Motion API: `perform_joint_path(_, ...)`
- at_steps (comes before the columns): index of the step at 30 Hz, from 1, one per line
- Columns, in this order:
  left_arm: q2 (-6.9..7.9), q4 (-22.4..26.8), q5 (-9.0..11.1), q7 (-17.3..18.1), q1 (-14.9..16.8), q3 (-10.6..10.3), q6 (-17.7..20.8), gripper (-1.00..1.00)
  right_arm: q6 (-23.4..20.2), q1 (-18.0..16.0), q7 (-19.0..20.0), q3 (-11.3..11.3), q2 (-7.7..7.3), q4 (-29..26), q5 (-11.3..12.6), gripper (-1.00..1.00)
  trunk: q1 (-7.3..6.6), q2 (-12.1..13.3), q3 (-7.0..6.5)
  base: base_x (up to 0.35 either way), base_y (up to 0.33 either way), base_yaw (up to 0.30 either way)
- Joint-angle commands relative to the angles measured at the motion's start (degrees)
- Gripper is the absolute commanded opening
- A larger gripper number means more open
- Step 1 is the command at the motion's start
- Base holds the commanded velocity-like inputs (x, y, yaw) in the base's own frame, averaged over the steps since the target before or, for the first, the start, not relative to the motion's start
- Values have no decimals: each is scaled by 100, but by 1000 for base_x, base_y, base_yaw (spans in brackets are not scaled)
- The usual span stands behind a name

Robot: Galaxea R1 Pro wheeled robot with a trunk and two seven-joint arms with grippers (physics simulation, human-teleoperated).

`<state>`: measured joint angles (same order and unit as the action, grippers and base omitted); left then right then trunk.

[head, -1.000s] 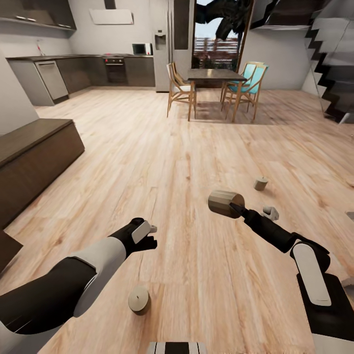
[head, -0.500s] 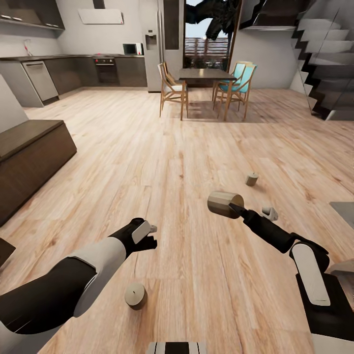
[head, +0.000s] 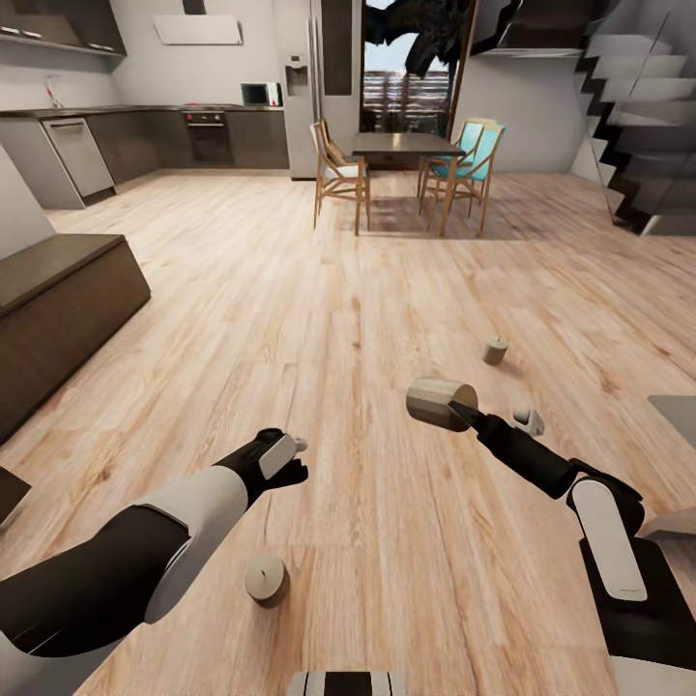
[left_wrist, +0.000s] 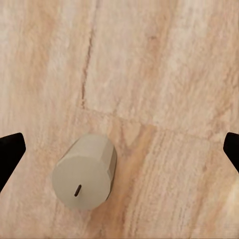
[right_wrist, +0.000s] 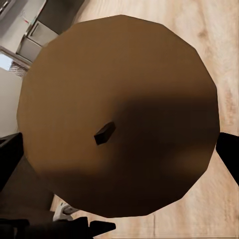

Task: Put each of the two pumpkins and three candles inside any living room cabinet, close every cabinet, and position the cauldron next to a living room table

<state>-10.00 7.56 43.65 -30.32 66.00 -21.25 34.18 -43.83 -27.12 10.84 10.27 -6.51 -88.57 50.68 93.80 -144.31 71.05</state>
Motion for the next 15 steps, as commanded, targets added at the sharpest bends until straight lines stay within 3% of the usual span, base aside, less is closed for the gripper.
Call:
perform_joint_path(1,0,8,49,-42,1,-37,18,100,-36,-4,32,10,1,-2,-4,-100,1,-4,27,0,0,0)
perform_joint_path(10,33,9,48,-53,2,-45,27,100,-58,7,78,18,-20,-95,10,-100,24,-16,227,0,0,0)
perform_joint_path(12,39,9,47,-53,1,-45,27,100,-64,36,444,27,-33,-122,5,-100,29,-18,271,0,0,0)
perform_joint_path(15,36,9,48,-52,2,-45,27,100,-64,53,528,31,-34,-125,2,-100,37,-22,337,0,0,0)
